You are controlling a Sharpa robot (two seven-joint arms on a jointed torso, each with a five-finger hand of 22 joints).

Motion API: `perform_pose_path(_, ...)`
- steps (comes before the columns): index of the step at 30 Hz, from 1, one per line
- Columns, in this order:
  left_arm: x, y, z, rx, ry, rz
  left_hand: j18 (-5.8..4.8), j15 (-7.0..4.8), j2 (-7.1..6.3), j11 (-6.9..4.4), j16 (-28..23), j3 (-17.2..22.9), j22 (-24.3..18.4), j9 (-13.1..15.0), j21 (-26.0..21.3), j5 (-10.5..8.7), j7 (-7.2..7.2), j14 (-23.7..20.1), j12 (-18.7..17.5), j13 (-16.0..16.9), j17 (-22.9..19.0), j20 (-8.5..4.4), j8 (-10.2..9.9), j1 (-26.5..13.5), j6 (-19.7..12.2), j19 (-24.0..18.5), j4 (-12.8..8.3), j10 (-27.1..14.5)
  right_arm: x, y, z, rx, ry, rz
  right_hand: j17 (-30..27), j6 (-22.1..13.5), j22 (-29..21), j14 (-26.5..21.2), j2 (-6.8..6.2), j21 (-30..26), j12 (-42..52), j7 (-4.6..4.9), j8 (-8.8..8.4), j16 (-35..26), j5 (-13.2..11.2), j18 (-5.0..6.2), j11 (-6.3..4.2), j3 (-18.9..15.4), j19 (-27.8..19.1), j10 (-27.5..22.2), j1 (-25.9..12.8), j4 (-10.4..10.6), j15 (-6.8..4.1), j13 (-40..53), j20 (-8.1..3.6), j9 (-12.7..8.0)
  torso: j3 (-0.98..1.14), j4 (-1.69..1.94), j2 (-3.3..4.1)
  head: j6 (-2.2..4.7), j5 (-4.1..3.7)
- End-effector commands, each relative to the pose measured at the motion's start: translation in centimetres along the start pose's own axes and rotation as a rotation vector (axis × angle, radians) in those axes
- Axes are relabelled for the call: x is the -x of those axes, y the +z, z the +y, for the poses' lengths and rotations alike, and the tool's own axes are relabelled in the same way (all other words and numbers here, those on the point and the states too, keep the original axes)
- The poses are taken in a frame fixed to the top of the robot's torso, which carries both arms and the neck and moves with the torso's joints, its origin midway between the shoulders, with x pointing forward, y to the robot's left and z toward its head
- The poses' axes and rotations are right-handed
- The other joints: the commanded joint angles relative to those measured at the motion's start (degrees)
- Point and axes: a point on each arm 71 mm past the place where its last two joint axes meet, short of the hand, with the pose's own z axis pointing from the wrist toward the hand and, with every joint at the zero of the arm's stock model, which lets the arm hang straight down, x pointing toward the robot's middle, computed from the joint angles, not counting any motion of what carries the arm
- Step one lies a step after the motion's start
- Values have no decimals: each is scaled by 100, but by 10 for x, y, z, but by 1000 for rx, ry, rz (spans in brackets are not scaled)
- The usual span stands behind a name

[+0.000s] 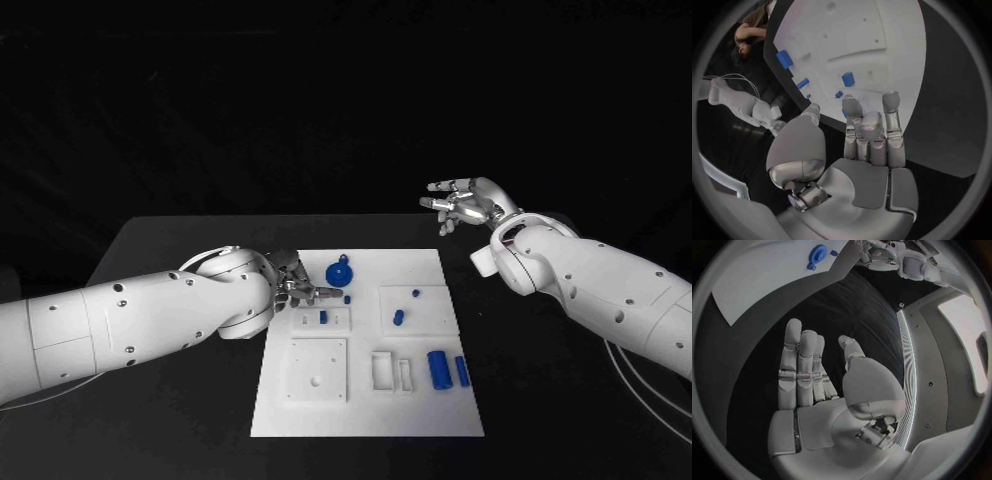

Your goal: Assemble the parts on the task board

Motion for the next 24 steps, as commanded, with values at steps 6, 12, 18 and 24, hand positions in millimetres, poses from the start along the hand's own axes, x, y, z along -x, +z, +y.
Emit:
perform_pose_path(6,37,6,7,22,-54,77,-253,11,421,76,-195,199,99,-202,-254,564,90,-393,89,18,-504,-147,147,763,-506,-106,-50,-329,0,0,-1,-2,5,6,-7,-37,-21,-33,10,29,15,8,-30,-31,52,-43,-8,48,-21,-33,-70,21,21,-9,-2,-1,6,-10,6,66,53)
perform_pose_path(12,67,16,15,51,-58,62,-266,16,432,79,-81,192,112,-294,-320,556,103,-460,198,-29,-615,-146,342,788,-647,-95,-56,-406,-1,1,-1,-2,6,7,-7,-27,-26,-31,9,33,15,6,-29,-30,79,-43,-10,60,-18,-32,-69,19,20,-11,-3,-1,3,-15,12,94,69)
perform_pose_path(18,82,27,19,71,-26,27,-276,13,455,79,7,188,114,-242,-309,855,106,-493,270,-35,-629,-154,475,861,-751,-105,-65,-455,-2,1,0,-2,7,10,-7,-25,-30,-29,9,38,14,6,-29,-30,106,-44,-11,76,-18,-30,-75,22,18,-13,-5,-1,2,-13,18,100,48)
perform_pose_path(24,89,38,18,95,29,21,-291,16,545,87,38,220,115,-138,-301,893,114,-568,322,-43,-699,-159,625,798,-886,-140,-73,-529,-1,1,-1,-4,7,9,-6,-33,-32,-27,5,40,16,6,-31,-29,103,-45,-11,83,-19,-28,-80,25,19,-13,-5,-2,-1,-8,21,91,63)
